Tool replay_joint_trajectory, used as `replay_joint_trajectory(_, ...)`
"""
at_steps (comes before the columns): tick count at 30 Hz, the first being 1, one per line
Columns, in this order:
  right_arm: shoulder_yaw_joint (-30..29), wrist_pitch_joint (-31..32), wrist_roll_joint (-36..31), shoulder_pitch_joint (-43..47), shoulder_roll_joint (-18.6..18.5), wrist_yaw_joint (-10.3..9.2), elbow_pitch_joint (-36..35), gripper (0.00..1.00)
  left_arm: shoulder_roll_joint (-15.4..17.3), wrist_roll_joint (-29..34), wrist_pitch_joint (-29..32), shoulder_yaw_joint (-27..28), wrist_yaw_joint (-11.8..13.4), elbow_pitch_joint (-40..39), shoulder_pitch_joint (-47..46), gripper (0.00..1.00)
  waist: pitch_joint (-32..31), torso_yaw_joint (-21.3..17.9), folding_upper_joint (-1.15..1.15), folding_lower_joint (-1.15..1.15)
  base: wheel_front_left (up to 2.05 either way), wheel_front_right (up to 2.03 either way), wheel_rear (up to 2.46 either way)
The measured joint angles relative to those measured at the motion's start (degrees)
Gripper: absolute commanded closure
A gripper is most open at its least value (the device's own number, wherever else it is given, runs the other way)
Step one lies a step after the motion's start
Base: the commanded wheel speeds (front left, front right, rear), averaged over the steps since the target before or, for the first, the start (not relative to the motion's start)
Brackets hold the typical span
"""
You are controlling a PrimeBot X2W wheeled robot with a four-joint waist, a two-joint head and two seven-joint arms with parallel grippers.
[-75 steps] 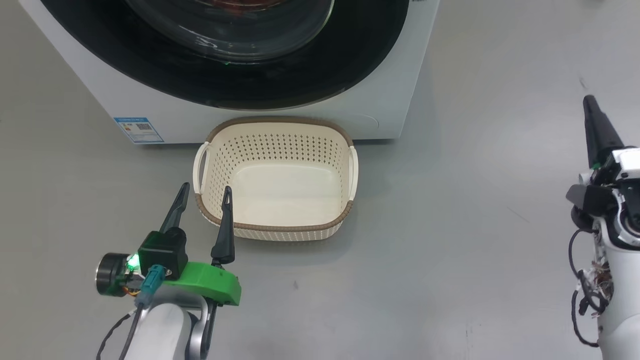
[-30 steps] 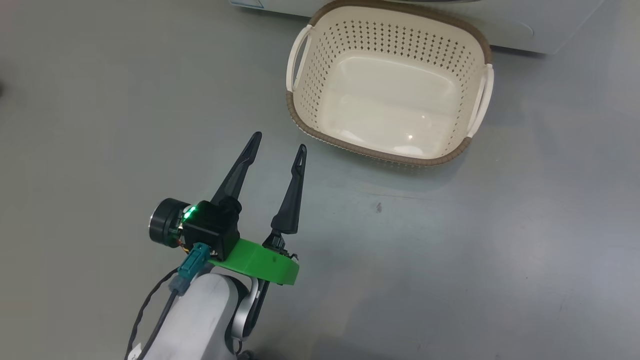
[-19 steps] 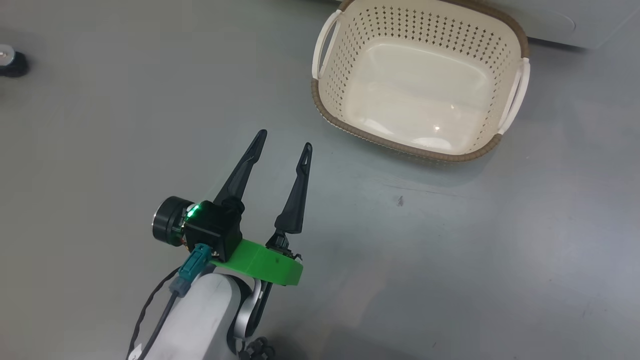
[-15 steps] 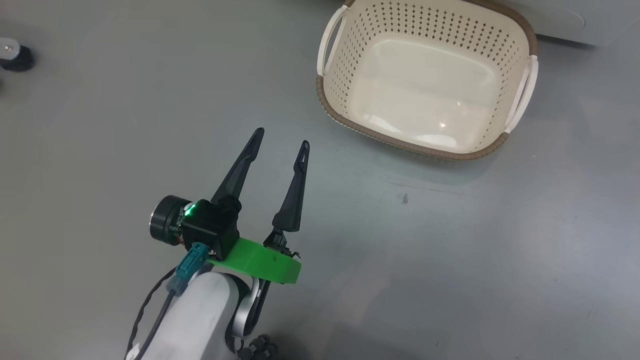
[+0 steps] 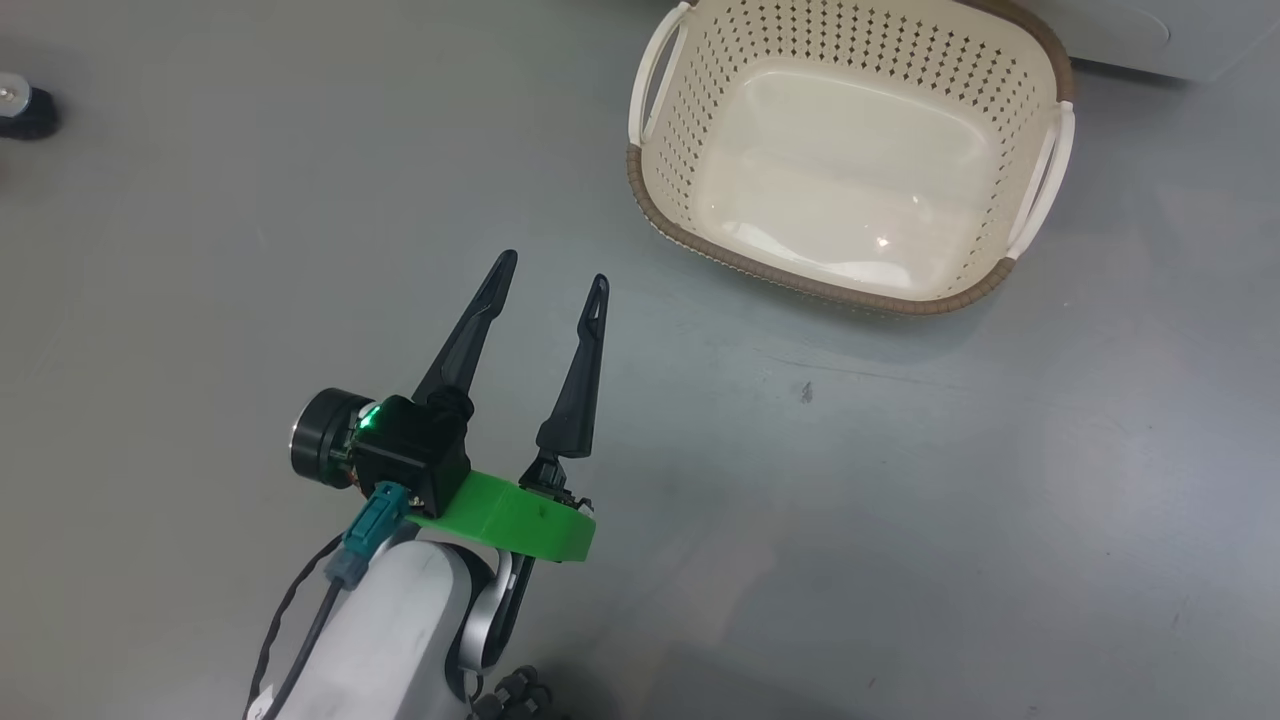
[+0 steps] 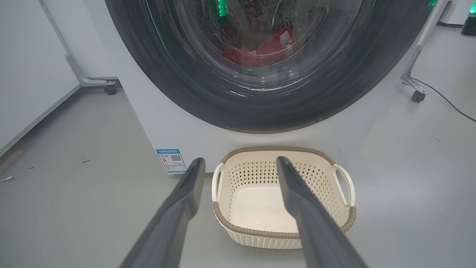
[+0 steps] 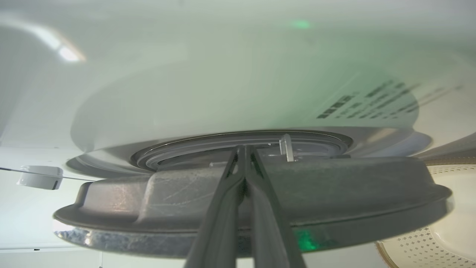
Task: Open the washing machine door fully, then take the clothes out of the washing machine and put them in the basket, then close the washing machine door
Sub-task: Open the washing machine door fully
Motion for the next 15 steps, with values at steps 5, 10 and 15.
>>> replay_joint_trajectory(5, 0.1, 2.7, 1.1, 0.0, -0.8, 0.00, 0.5, 1.00, 0.0, 0.3, 0.0, 0.1, 0.0, 0.0, 0.0, 0.00, 0.0, -0.4, 0.00, 0.00, 0.00, 0.00, 0.00)
replay_joint_trajectory(10, 0.4, 6.1, 2.7, 0.0, -1.3, -0.01, 0.8, 1.00, 0.0, 0.5, 0.0, 0.3, 0.0, 0.2, 0.0, 0.00, 0.0, -1.0, 0.00, 0.00, 0.00, 0.00, 0.00)
replay_joint_trajectory(15, 1.1, 9.4, 3.6, 0.0, -2.0, -0.01, 0.8, 1.00, 0.0, 0.7, 0.0, 0.3, 0.0, 0.4, 0.0, 0.00, -0.1, -1.7, 0.00, 0.00, 0.00, 0.00, 0.00)
